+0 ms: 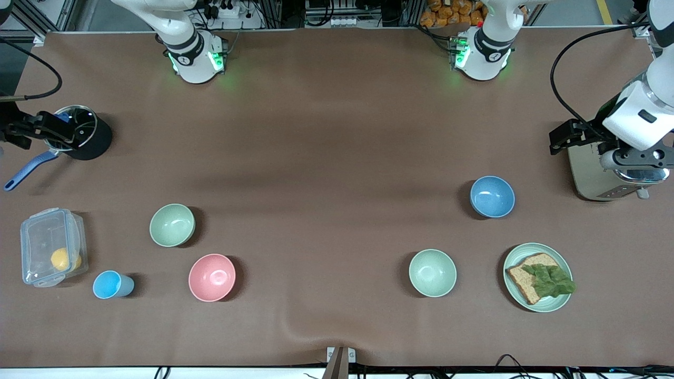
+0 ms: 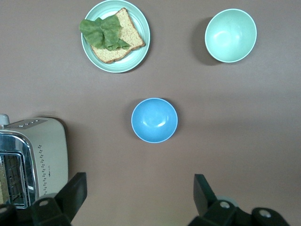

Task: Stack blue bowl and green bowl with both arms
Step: 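Lower the left gripper onto the blue bowl rim while the right gripper moves out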

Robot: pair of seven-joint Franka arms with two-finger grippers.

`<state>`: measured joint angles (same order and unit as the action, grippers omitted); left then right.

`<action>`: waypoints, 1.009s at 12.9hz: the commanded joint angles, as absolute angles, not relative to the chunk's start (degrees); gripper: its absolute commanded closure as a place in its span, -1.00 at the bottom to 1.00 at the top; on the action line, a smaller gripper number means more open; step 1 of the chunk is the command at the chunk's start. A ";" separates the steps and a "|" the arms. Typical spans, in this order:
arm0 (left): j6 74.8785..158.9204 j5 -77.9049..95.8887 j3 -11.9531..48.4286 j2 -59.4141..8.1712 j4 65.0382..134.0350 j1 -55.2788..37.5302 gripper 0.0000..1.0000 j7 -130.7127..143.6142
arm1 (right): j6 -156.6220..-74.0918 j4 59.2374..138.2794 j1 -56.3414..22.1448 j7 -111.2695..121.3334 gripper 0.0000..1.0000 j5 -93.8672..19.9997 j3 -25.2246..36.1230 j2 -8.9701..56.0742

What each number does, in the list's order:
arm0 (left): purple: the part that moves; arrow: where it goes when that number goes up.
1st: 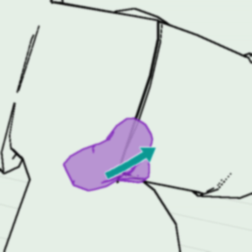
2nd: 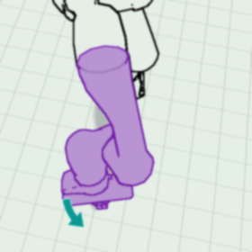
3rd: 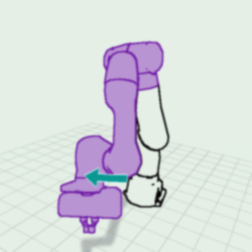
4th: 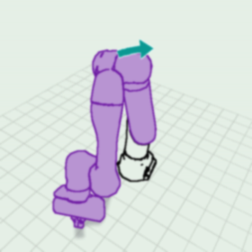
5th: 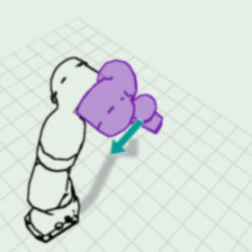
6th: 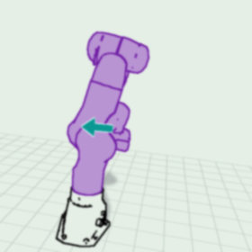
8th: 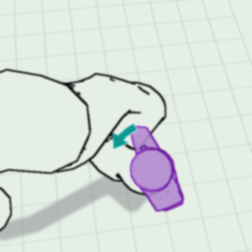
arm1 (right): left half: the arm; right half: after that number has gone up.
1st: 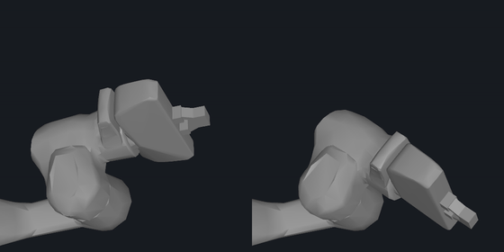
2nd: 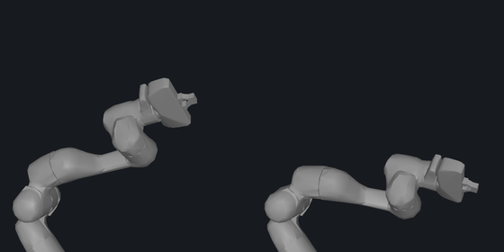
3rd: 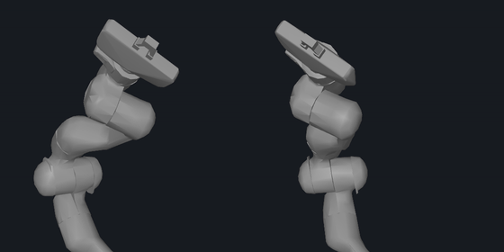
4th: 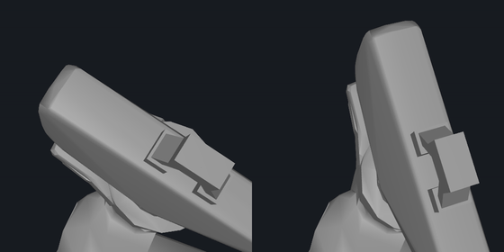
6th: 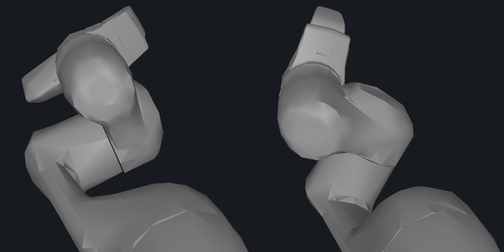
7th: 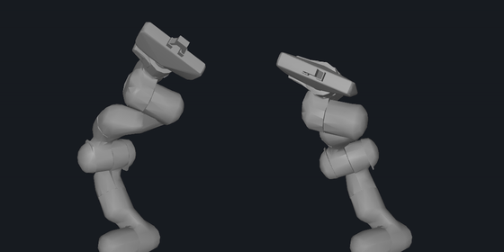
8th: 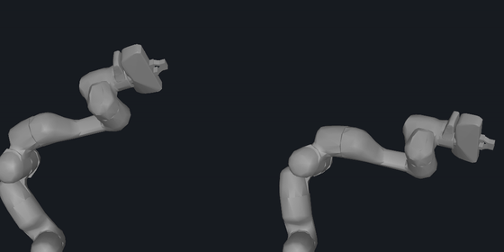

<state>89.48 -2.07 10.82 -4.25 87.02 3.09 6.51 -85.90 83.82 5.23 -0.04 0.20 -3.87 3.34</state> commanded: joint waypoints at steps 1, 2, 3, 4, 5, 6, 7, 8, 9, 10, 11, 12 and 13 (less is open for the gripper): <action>88.68 -0.44 10.72 -3.78 86.48 3.60 -1.00 4.75 | -85.43 82.71 7.03 -0.70 -1.00 -1.58 -4.83 3.78; 88.68 -0.44 10.72 -3.95 86.40 3.60 -1.00 4.66 | -84.99 82.79 7.03 -0.36 -1.00 -1.58 -4.83 3.78; 88.68 -0.79 10.72 -4.48 85.53 3.60 -1.00 4.83 | -84.73 82.79 7.03 -0.35 -1.00 -1.58 -4.83 3.78; 88.68 -0.97 10.46 -5.44 84.56 3.60 -1.00 5.01 | -84.47 82.79 7.03 -0.26 -1.00 -1.58 -4.92 3.78; 88.68 -0.71 10.20 -5.97 84.55 3.78 -1.00 4.84 | -84.46 82.88 7.03 -0.18 -1.00 -1.58 -4.92 3.78; 89.12 -0.70 10.20 -6.32 84.90 4.91 -1.00 4.83 | -84.46 82.97 7.03 -0.18 -1.00 -1.58 -4.92 3.87; 89.30 -0.79 10.20 -7.72 85.25 5.27 -1.00 4.83 | -84.46 83.14 7.03 -0.09 -1.00 -1.58 -4.92 4.04; 90.17 -1.05 10.20 -8.60 86.47 5.45 -1.00 4.83 | -84.38 83.23 7.03 -0.09 -1.00 -1.58 -4.92 4.22; 92.61 -1.32 10.20 -9.14 89.18 6.23 -1.00 4.83 | -84.38 83.41 7.03 -0.09 -1.00 -1.67 -4.92 4.39; 96.73 -2.97 10.20 -9.05 93.39 6.33 -1.00 4.92 | -84.38 83.50 7.03 0.17 -1.00 -1.67 -4.92 4.66; 102.42 -3.68 10.37 -8.44 98.30 7.29 -1.00 4.83 | -84.55 84.28 7.03 0.18 -1.00 -2.02 -4.92 5.09; 107.79 -3.78 10.55 -8.26 103.31 7.64 -1.00 4.83 | -85.07 85.16 7.29 0.35 -1.00 -4.02 -4.83 5.36; 112.89 -3.78 10.55 -8.17 107.97 7.99 -1.00 4.83 | -85.17 85.69 8.17 1.31 -1.00 -6.74 -4.75 6.14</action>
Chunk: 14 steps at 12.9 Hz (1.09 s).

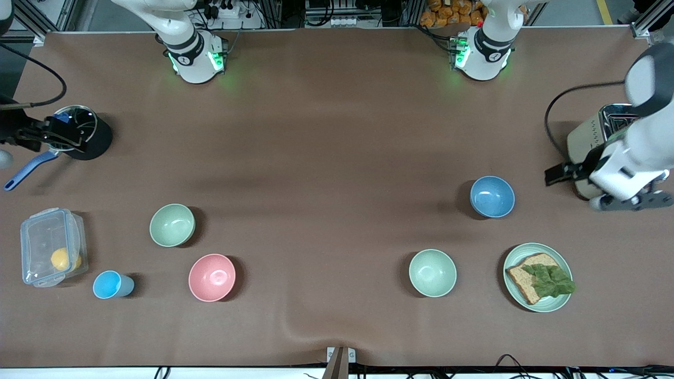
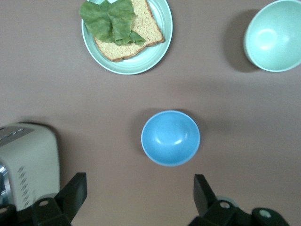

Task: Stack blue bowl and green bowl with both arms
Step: 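Lower the left gripper onto the blue bowl rim while the right gripper moves out, then grasp the blue bowl with the left gripper while the right gripper reaches the green bowl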

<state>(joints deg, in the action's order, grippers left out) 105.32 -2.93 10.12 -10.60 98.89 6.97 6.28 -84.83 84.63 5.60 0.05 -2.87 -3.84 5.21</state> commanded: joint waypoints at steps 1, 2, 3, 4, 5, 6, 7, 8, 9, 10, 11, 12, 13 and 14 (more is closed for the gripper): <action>118.59 -3.87 10.55 -8.52 112.02 8.69 -1.00 4.83 | -85.17 86.56 9.13 2.54 -1.00 -7.20 -4.75 7.28; 123.00 -3.87 10.46 -9.31 115.02 8.96 -1.00 4.83 | -85.43 87.88 9.84 3.85 -1.00 -7.21 -4.66 8.95; 127.14 -3.95 10.46 -10.71 117.48 8.96 -1.00 4.83 | -87.26 89.46 10.63 4.56 -1.00 -7.21 -4.66 11.58; 130.57 -4.04 10.37 -12.20 119.60 8.96 -1.00 4.83 | -89.54 89.65 10.63 4.57 -1.00 -7.21 -4.66 15.17; 133.48 -5.17 10.37 -13.70 120.92 9.66 -1.00 4.83 | -91.56 89.56 10.81 4.57 -1.00 -7.12 -4.66 18.69; 135.77 -6.66 10.46 -15.02 121.98 10.54 -1.00 4.83 | -94.63 89.56 10.98 4.66 -1.00 -6.95 -4.66 22.20; 137.53 -7.46 10.46 -16.33 122.78 10.55 -1.00 4.83 | -97.62 89.56 11.16 4.66 -1.00 -6.77 -4.66 25.46; 138.42 -7.47 10.46 -17.74 123.39 10.81 -1.00 4.83 | -100.60 89.65 11.08 4.66 -1.00 -6.77 -4.66 28.36; 139.38 -7.56 10.46 -18.80 123.57 11.94 -1.00 4.83 | -103.33 89.65 11.25 4.57 -1.00 -6.94 -4.66 31.00; 140.18 -7.56 10.55 -19.85 123.75 12.39 -1.00 4.83 | -105.27 89.65 11.25 4.48 -1.00 -7.12 -4.66 33.11; 140.45 -7.56 10.55 -20.65 123.75 12.31 -1.00 4.83 | -107.03 89.65 11.34 4.48 -1.00 -7.03 -4.66 34.79; 140.54 -7.56 10.63 -21.52 123.66 12.30 -1.00 4.83 | -108.70 89.65 11.42 4.40 -1.00 -7.03 -4.66 36.37; 141.15 -7.56 10.63 -22.32 123.66 12.30 -1.00 4.83 | -110.29 89.65 12.03 4.39 -1.00 -6.94 -4.66 37.78; 141.85 -7.56 10.63 -22.93 123.66 12.30 -0.93 4.83 | -111.87 89.74 12.48 4.39 -1.00 -7.03 -4.66 38.66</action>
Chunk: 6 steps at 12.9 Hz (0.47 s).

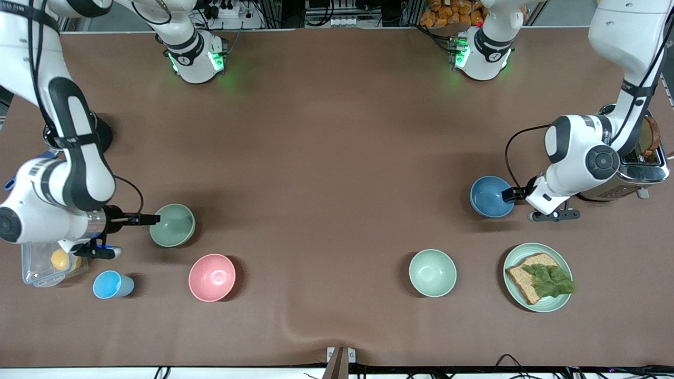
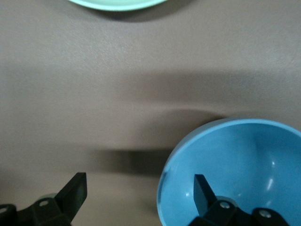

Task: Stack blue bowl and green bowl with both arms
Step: 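Grasp the blue bowl with the left gripper while the right gripper reaches the green bowl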

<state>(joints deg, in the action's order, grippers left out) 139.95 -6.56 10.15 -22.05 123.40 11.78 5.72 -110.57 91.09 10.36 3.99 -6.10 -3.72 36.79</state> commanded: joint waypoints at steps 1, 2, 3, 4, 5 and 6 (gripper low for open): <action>142.20 -7.47 10.72 -23.29 123.66 12.13 -0.50 4.83 | -112.15 89.74 12.31 4.13 -1.00 -7.03 -4.66 38.93; 142.21 -7.47 10.81 -23.47 123.66 11.87 0.10 4.92 | -112.32 89.74 12.04 3.87 -1.00 -7.12 -4.66 39.46; 142.12 -7.47 10.90 -23.38 123.66 11.87 0.67 4.92 | -113.19 89.82 11.87 3.78 -1.00 -7.21 -4.66 39.72; 142.12 -7.47 10.99 -23.38 123.49 11.78 1.00 4.92 | -114.68 90.52 11.87 3.78 -0.59 -7.21 -4.66 39.99; 142.12 -7.47 11.07 -23.29 123.31 11.69 1.00 4.92 | -115.65 91.05 11.87 3.78 0.18 -7.21 -4.66 40.08; 142.12 -7.47 11.16 -22.94 123.22 11.60 1.00 4.92 | -115.93 91.32 11.87 3.78 0.78 -7.29 -4.75 40.08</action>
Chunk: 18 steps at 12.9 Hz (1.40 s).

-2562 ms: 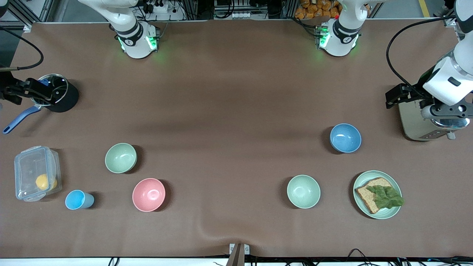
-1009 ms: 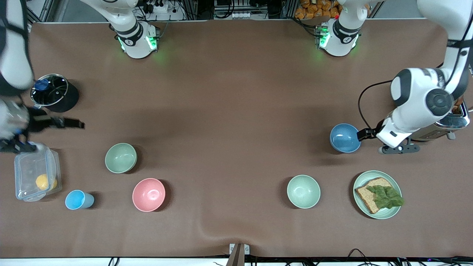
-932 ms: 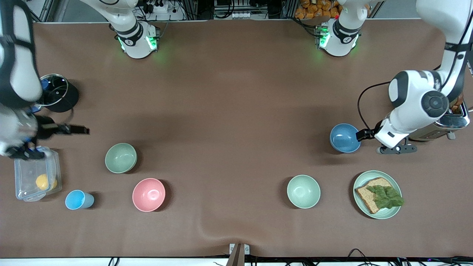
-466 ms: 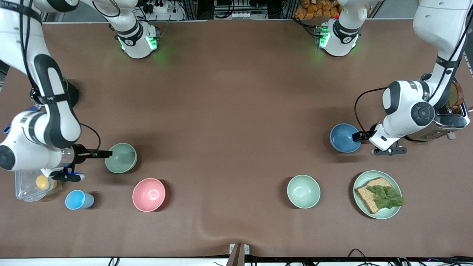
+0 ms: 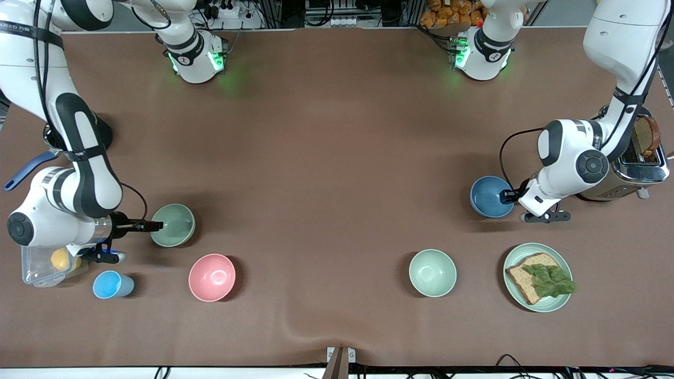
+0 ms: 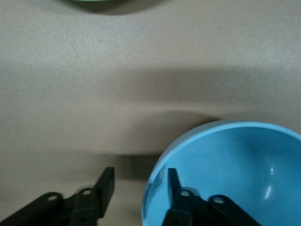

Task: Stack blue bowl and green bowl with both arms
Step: 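Grasp the blue bowl with the left gripper while the right gripper reaches the green bowl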

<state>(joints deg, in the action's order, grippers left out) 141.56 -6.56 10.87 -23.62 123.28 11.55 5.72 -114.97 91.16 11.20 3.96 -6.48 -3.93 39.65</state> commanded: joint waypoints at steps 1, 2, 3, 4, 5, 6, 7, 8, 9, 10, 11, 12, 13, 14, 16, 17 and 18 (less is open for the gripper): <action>142.12 -7.47 11.77 -22.68 123.22 11.69 1.00 4.83 | -116.01 91.41 11.87 3.78 1.00 -7.29 -4.75 40.17; 142.12 -7.56 11.95 -22.15 122.96 11.78 1.00 4.75 | -116.97 92.02 11.78 3.78 1.00 -7.29 -4.75 40.17; 142.12 -7.56 12.04 -21.45 122.87 11.78 1.00 4.83 | -117.33 92.20 11.60 3.78 1.00 -7.29 -4.75 40.17; 141.95 -7.47 12.91 -20.31 122.78 11.69 1.00 5.01 | -117.25 92.20 11.43 3.78 1.00 -7.29 -4.75 40.08; 141.51 -7.47 14.23 -18.91 122.78 11.78 1.00 5.53 | -117.16 92.11 11.43 3.78 1.00 -7.29 -4.83 40.08; 141.33 -7.38 14.85 -17.33 122.78 11.78 1.00 5.80 | -116.81 91.94 11.08 3.61 1.00 -7.29 -4.83 39.82; 140.37 -7.38 15.29 -15.84 122.70 11.78 1.00 5.63 | -116.63 91.93 10.38 2.73 1.00 -7.29 -4.83 39.64; 139.49 -7.38 15.81 -14.60 122.52 11.78 1.00 5.54 | -116.63 91.93 9.33 0.64 1.00 -7.29 -4.83 39.46; 138.09 -7.21 16.60 -13.37 121.48 11.78 1.00 5.71 | -116.37 91.93 8.45 -1.12 1.00 -7.21 -4.83 39.11; 135.03 -6.77 17.66 -12.75 119.72 11.78 1.00 5.80 | -115.15 91.93 7.74 -2.45 1.00 -7.29 -5.01 38.33; 130.74 -6.59 18.54 -12.48 117.36 11.86 1.00 5.80 | -114.27 92.19 7.56 -3.24 1.00 -7.38 -5.27 37.02; 127.13 -6.50 18.98 -12.13 114.90 11.95 1.00 5.71 | -112.78 92.37 7.04 -4.99 1.00 -8.17 -5.80 35.70; 124.04 -6.42 19.59 -11.87 112.79 11.87 1.00 5.80 | -111.37 92.37 6.51 -6.58 1.00 -9.57 -6.41 34.73; 121.32 -5.28 20.64 -11.87 110.33 11.87 1.00 5.97 | -110.40 92.37 5.63 -8.51 1.00 -11.23 -6.68 33.59; 116.91 -3.09 21.35 -11.95 106.98 11.52 1.00 7.72 | -109.16 92.29 2.91 -12.46 1.00 -13.26 -6.77 31.82; 115.50 -2.90 22.66 -11.95 106.01 11.60 1.00 9.13 | -109.25 91.94 1.33 -14.66 1.00 -15.01 -6.68 31.38; 114.71 -2.90 23.63 -12.04 105.13 11.69 1.00 10.53 | -109.60 91.59 -0.42 -16.77 1.00 -16.94 -6.77 31.20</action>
